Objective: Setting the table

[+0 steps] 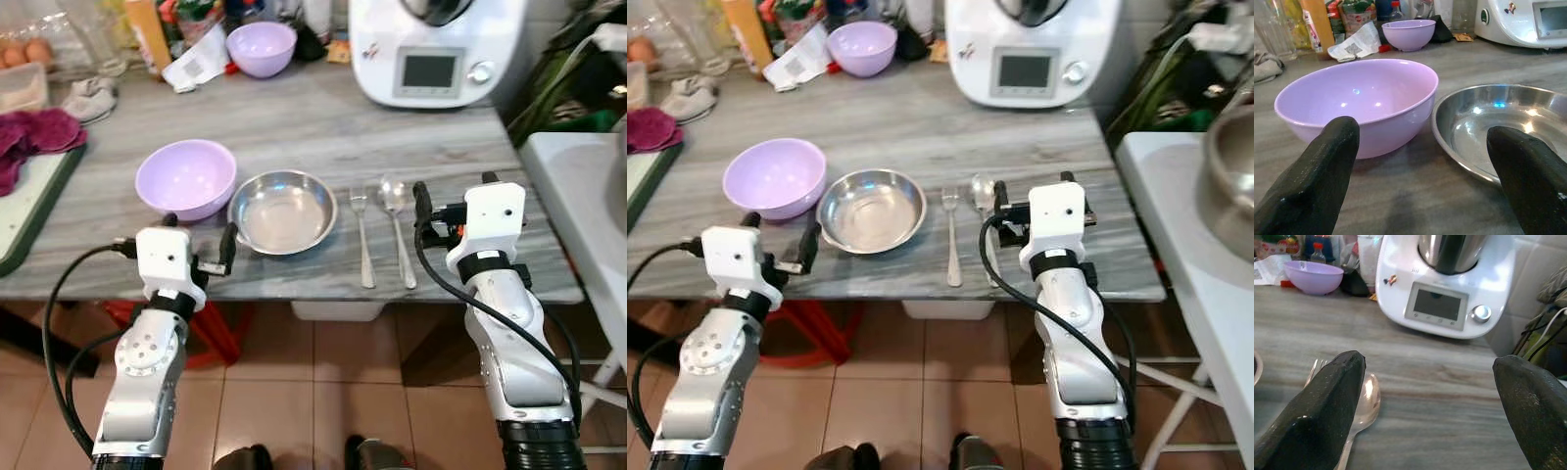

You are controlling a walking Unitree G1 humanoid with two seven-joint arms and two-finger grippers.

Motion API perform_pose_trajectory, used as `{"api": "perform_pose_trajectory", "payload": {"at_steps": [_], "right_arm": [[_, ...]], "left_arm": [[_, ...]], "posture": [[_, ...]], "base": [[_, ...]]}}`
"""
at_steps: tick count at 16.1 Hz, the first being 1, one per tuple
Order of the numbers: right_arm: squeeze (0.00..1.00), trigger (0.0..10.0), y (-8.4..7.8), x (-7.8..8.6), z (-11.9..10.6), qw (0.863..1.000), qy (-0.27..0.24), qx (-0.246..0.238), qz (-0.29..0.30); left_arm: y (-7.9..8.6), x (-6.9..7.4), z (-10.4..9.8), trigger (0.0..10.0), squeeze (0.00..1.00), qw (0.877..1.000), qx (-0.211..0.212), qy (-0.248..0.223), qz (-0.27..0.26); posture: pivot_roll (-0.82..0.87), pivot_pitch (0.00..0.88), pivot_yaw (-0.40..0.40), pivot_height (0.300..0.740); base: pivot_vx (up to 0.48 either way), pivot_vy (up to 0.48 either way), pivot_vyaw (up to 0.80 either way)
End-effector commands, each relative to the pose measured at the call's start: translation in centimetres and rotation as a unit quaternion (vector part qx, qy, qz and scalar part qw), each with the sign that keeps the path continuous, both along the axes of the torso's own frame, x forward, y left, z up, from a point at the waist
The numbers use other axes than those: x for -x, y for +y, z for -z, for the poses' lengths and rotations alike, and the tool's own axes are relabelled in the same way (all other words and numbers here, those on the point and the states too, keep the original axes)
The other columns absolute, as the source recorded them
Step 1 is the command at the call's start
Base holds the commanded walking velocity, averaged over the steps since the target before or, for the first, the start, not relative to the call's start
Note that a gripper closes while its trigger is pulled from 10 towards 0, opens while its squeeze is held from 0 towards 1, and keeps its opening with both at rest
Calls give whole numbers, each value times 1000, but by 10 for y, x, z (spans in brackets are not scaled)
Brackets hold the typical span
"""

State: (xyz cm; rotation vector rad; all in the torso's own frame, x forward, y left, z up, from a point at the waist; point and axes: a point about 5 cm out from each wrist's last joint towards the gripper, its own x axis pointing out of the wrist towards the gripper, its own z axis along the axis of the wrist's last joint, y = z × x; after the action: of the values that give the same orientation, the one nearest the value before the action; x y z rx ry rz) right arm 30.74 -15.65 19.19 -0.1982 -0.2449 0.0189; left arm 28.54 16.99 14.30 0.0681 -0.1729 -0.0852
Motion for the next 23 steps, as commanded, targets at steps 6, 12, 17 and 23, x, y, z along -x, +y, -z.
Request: {"api": "perform_pose_trajectory", "payload": {"at_steps": [6,12,17,23], "right_arm": [[0,10000,8,2,6,1000,-1,-10,-16],[0,10000,11,12,15,999,2,-25,-22],[0,10000,-5,39,38,999,34,-22,-2],[0,10000,-10,51,43,999,44,-18,8]], "left_arm": [[-6,-4,2,10000,0,1000,-15,10,-16],[-2,-5,4,10000,0,999,-23,20,-18],[1,1,12,10000,0,999,-27,33,-24],[8,10,18,10000,0,998,-31,43,-39]], "posture": [[-100,70,17,740],[-98,77,34,740],[-107,88,37,740],[-111,100,41,740]], "base": [[0,0,-184],[-242,0,0],[-349,0,0],[-349,0,0]]}}
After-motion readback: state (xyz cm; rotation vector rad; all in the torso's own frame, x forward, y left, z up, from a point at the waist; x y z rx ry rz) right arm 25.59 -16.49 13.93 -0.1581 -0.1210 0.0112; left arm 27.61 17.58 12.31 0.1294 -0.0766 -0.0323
